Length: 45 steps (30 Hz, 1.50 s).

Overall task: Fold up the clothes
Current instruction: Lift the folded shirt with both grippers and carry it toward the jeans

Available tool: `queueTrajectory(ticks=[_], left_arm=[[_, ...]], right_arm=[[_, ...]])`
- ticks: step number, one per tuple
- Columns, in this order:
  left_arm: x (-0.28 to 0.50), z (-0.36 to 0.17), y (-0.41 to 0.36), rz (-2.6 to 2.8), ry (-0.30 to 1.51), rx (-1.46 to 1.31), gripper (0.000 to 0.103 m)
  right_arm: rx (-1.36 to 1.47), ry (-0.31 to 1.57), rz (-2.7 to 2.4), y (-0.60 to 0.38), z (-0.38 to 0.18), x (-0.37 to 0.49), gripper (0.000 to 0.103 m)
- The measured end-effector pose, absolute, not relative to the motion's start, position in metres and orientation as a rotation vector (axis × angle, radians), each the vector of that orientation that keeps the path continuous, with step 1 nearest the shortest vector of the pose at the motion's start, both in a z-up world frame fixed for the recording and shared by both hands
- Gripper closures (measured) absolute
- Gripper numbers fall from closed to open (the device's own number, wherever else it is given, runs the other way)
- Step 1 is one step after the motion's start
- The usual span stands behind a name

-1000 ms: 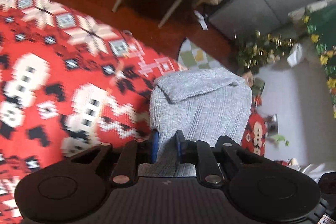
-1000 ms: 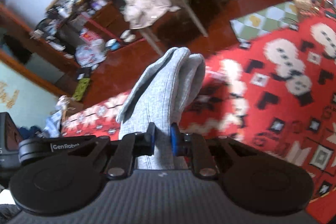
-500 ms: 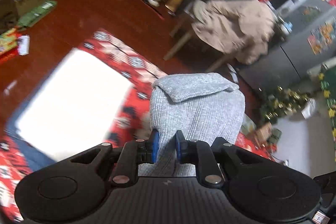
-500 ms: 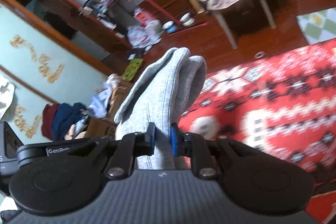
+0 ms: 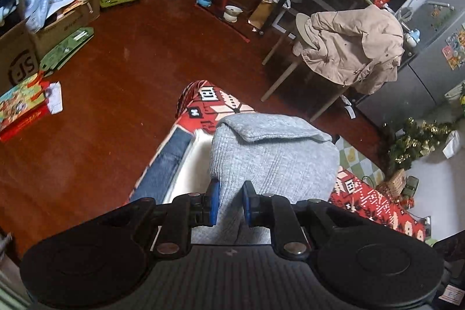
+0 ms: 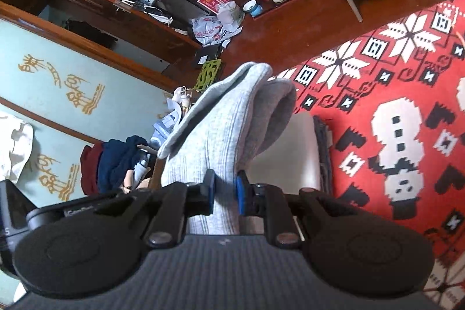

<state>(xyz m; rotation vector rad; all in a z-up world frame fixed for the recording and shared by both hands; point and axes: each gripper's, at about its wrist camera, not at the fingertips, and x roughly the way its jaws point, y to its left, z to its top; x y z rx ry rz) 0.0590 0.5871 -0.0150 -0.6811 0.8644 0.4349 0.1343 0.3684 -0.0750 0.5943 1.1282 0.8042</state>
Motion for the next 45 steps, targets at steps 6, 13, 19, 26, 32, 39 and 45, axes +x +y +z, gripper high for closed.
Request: queueTrajectory(ticks=[6, 13, 19, 26, 32, 39, 45], left_arm=[[0.069, -0.041, 0.597, 0.417, 0.892, -0.679, 0.087], [0.073, -0.064, 0.606, 0.44, 0.92, -0.72, 0.086], [0.077, -0.065, 0.61, 0.454, 0.93, -0.731, 0.08], [0.08, -0.036, 0.589, 0.434, 0.972, -0.568, 0.074], [0.107, -0.016, 0.556, 0.369, 1.007, -0.41, 0.068], [0.164, -0.017, 0.508, 0.301, 1.073, -0.12, 0.068], [0.206, -0.047, 0.449, 0.311, 1.165, 0.248, 0.055]], right_arm=[[0.595, 1.154, 0.764, 0.381, -0.101, 0.152, 0.087], [0.559, 1.205, 0.743, 0.387, -0.131, 0.164, 0.086], [0.56, 1.216, 0.758, 0.384, -0.141, 0.181, 0.073], [0.593, 1.197, 0.783, 0.359, -0.14, 0.221, 0.062], [0.703, 1.275, 0.817, 0.36, -0.171, 0.259, 0.049], [0.656, 1.274, 0.867, 0.35, -0.175, 0.283, 0.049], [0.671, 1.285, 0.822, 0.305, -0.187, 0.302, 0.049]])
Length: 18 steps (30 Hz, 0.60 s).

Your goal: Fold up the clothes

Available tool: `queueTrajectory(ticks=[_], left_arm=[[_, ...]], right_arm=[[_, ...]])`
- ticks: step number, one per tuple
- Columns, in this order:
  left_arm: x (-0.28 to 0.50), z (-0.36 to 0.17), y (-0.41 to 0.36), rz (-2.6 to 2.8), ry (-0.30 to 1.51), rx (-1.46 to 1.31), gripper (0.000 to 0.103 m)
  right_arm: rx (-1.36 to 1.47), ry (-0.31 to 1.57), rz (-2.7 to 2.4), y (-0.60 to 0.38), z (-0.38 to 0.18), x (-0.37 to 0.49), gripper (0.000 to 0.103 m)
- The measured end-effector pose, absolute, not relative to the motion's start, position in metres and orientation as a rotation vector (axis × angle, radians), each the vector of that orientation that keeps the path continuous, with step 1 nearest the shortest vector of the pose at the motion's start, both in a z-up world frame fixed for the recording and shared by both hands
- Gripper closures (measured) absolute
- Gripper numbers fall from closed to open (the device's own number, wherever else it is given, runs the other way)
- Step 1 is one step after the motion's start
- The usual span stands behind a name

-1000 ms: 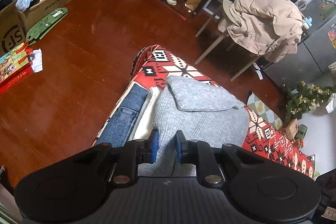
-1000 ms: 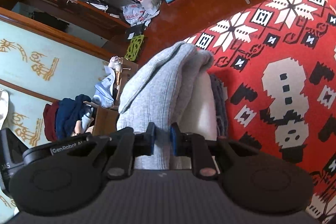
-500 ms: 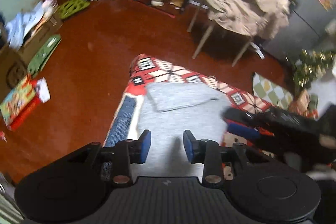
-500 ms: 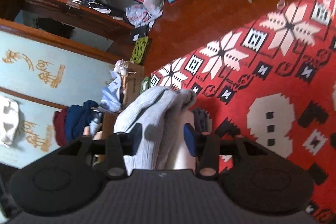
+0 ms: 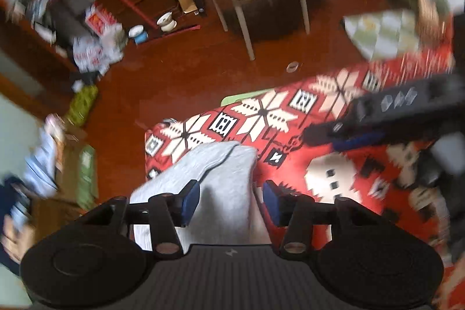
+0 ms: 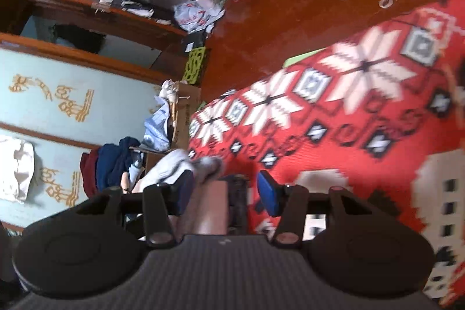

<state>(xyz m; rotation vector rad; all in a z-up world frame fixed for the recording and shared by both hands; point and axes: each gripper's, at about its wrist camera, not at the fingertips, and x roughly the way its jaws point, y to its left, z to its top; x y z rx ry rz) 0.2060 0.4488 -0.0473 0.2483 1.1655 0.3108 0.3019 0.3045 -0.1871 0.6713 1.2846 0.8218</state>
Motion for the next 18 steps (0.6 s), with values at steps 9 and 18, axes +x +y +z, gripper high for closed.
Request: queueTrajectory(ticks=[9, 18], left_arm=[[0.232, -0.109, 0.43, 0.475, 1.254, 0.557, 0.064], [0.232, -0.051, 0.47, 0.579, 1.205, 0.107, 0.082]], right_arm=[[0.727, 1.299, 0.779, 0.249, -0.209, 0.323, 0.049], [0.604, 1.263, 0.955, 0.287, -0.212, 0.325, 0.059]])
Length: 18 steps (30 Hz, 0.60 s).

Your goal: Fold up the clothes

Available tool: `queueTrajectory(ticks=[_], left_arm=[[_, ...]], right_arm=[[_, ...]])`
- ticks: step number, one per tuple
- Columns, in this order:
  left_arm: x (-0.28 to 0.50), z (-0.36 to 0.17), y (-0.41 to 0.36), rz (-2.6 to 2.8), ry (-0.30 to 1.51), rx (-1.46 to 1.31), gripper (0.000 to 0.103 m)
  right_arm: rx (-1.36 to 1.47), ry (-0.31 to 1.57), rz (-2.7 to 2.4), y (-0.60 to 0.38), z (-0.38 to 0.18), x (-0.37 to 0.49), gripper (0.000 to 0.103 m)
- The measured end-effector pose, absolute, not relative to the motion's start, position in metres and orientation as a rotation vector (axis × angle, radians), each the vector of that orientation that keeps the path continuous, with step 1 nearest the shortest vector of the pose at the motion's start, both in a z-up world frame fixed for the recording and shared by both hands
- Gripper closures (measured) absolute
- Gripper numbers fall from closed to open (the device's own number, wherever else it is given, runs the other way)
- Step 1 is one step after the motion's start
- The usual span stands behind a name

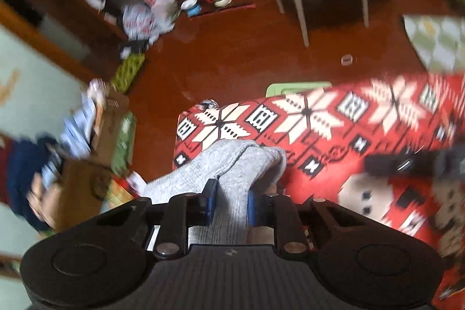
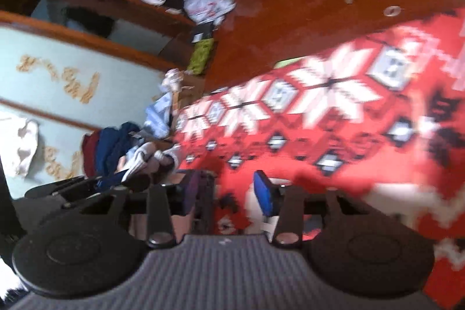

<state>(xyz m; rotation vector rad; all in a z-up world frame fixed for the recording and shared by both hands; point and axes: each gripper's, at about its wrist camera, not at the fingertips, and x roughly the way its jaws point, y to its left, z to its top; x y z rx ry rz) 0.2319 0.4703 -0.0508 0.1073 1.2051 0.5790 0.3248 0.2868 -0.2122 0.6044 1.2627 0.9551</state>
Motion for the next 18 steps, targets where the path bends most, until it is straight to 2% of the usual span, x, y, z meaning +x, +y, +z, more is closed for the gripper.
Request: queueTrajectory(ticks=[2, 5, 8, 11, 12, 14, 18], left_arm=[[0.23, -0.046, 0.475, 0.578, 1.204, 0.065, 0.082], [0.229, -0.043, 0.478, 0.562, 1.202, 0.029, 0.082], [0.225, -0.041, 0.482, 0.549, 1.198, -0.004, 0.083], [0.223, -0.038, 0.489, 0.544, 1.191, -0.043, 0.083], [0.222, -0.036, 0.491, 0.543, 1.187, -0.055, 0.083], [0.22, -0.031, 0.495, 0.545, 1.176, -0.077, 0.083], [0.215, -0.023, 0.503, 0.553, 1.156, -0.128, 0.083]], right_arm=[[0.607, 1.252, 1.003, 0.307, -0.209, 0.322, 0.06], [0.59, 1.253, 1.06, 0.336, -0.204, 0.317, 0.066], [0.586, 1.256, 1.077, 0.358, -0.201, 0.309, 0.067], [0.581, 1.259, 1.057, 0.373, -0.201, 0.302, 0.074], [0.576, 1.263, 1.054, 0.376, -0.203, 0.3, 0.085], [0.563, 1.269, 1.054, 0.384, -0.204, 0.296, 0.095], [0.574, 1.263, 1.066, 0.396, -0.201, 0.286, 0.095]])
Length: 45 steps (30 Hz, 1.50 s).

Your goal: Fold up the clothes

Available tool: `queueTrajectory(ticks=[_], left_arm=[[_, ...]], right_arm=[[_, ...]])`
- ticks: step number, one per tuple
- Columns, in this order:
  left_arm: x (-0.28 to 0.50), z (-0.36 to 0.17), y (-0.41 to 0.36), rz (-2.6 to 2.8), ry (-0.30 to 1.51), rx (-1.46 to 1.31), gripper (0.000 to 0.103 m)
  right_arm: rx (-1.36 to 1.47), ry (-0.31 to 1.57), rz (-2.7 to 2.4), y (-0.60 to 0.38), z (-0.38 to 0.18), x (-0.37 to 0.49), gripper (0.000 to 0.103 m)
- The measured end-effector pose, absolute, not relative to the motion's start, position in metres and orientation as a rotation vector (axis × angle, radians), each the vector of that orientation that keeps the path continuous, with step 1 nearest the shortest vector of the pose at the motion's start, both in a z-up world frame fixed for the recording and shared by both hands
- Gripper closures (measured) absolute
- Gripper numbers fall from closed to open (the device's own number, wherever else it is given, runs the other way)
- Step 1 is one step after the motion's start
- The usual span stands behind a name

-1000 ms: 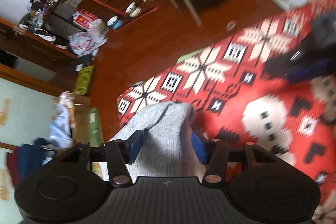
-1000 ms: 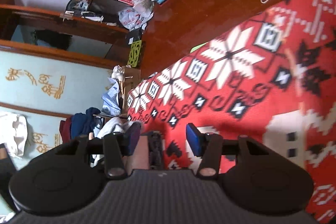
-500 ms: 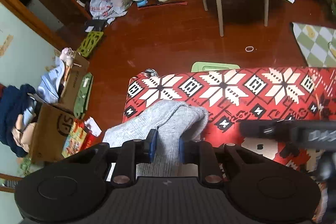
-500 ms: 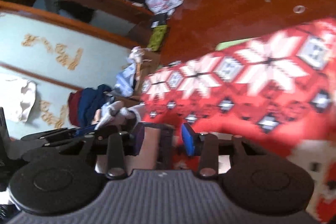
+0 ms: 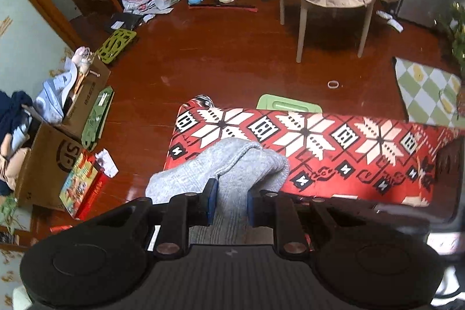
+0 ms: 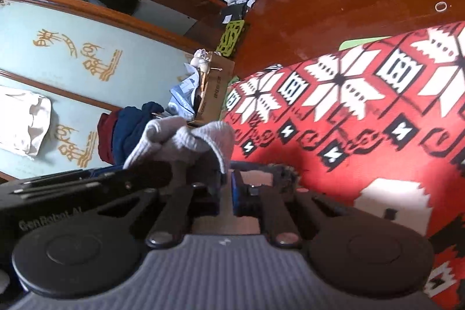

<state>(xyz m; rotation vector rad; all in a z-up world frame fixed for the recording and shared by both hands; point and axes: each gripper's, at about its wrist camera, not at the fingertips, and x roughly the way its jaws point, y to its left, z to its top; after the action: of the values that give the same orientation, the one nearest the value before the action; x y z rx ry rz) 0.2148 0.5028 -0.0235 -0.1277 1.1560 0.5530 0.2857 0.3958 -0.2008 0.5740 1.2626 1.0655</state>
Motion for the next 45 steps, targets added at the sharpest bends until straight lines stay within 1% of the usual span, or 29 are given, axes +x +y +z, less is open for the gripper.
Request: queueTrajectory(ticks=[1, 2, 9, 13, 15, 17, 19, 20, 21, 23, 26, 29, 31, 33, 35, 37, 38, 39, 40, 41, 42, 43, 44, 45], left_arm=[[0.214, -0.023, 0.504, 0.556, 1.152, -0.134, 0.083], [0.213, -0.023, 0.506, 0.559, 1.149, -0.141, 0.083], [0.219, -0.032, 0.503, 0.518, 1.18, -0.146, 0.084], [0.224, -0.045, 0.498, 0.483, 1.203, -0.141, 0.081], [0.226, -0.051, 0.498, 0.474, 1.214, -0.142, 0.081], [0.226, -0.053, 0.496, 0.469, 1.219, -0.131, 0.081], [0.226, -0.054, 0.495, 0.459, 1.226, -0.12, 0.081], [0.226, -0.055, 0.494, 0.454, 1.229, -0.114, 0.08], [0.226, -0.055, 0.493, 0.448, 1.232, -0.108, 0.08], [0.225, -0.057, 0.49, 0.435, 1.236, -0.089, 0.079], [0.226, -0.062, 0.484, 0.415, 1.239, -0.041, 0.079], [0.224, -0.064, 0.476, 0.402, 1.239, 0.017, 0.078], [0.223, -0.065, 0.472, 0.395, 1.241, 0.048, 0.078], [0.222, -0.067, 0.469, 0.389, 1.243, 0.078, 0.077], [0.223, -0.07, 0.467, 0.384, 1.246, 0.091, 0.077], [0.224, -0.073, 0.466, 0.379, 1.248, 0.099, 0.077], [0.225, -0.074, 0.465, 0.377, 1.25, 0.103, 0.075], [0.225, -0.076, 0.465, 0.374, 1.251, 0.106, 0.074], [0.225, -0.077, 0.464, 0.372, 1.252, 0.111, 0.069], [0.226, -0.08, 0.463, 0.368, 1.253, 0.12, 0.064], [0.226, -0.081, 0.46, 0.362, 1.252, 0.135, 0.063], [0.225, -0.079, 0.459, 0.356, 1.248, 0.128, 0.059], [0.223, -0.075, 0.46, 0.357, 1.241, 0.094, 0.056], [0.221, -0.07, 0.462, 0.357, 1.234, 0.059, 0.055]], right_arm=[[0.578, 1.258, 1.069, 0.398, -0.199, 0.283, 0.097], [0.581, 1.252, 1.073, 0.401, -0.198, 0.28, 0.101], [0.619, 1.292, 1.099, 0.404, -0.192, 0.255, 0.101], [0.676, 1.361, 1.012, 0.4, -0.218, 0.255, 0.1], [0.728, 1.365, 1.006, 0.393, -0.226, 0.259, 0.099], [0.745, 1.363, 1.01, 0.385, -0.229, 0.261, 0.095], [0.76, 1.368, 1.011, 0.374, -0.232, 0.264, 0.086], [0.769, 1.378, 1.008, 0.368, -0.235, 0.266, 0.072], [0.797, 1.388, 0.984, 0.36, -0.24, 0.269, 0.064], [0.859, 1.406, 0.936, 0.343, -0.25, 0.276, 0.063], [1.027, 1.44, 0.841, 0.324, -0.269, 0.291, 0.061], [1.109, 1.536, 0.841, 0.336, -0.285, 0.301, 0.06], [1.171, 1.579, 0.831, 0.345, -0.291, 0.302, 0.058], [1.281, 1.631, 0.793, 0.353, -0.302, 0.302, 0.053], [1.31, 1.651, 0.776, 0.36, -0.305, 0.304, 0.053], [1.299, 1.629, 0.781, 0.366, -0.302, 0.307, 0.054], [1.3, 1.604, 0.797, 0.367, -0.299, 0.309, 0.059], [1.267, 1.585, 0.819, 0.37, -0.295, 0.312, 0.067], [1.234, 1.565, 0.842, 0.372, -0.291, 0.315, 0.069], [1.199, 1.547, 0.862, 0.375, -0.287, 0.318, 0.069], [1.159, 1.544, 0.868, 0.376, -0.285, 0.32, 0.069], [1.149, 1.54, 0.869, 0.374, -0.284, 0.321, 0.069], [1.179, 1.538, 0.865, 0.37, -0.284, 0.321, 0.063], [1.208, 1.535, 0.861, 0.366, -0.284, 0.322, 0.053]])
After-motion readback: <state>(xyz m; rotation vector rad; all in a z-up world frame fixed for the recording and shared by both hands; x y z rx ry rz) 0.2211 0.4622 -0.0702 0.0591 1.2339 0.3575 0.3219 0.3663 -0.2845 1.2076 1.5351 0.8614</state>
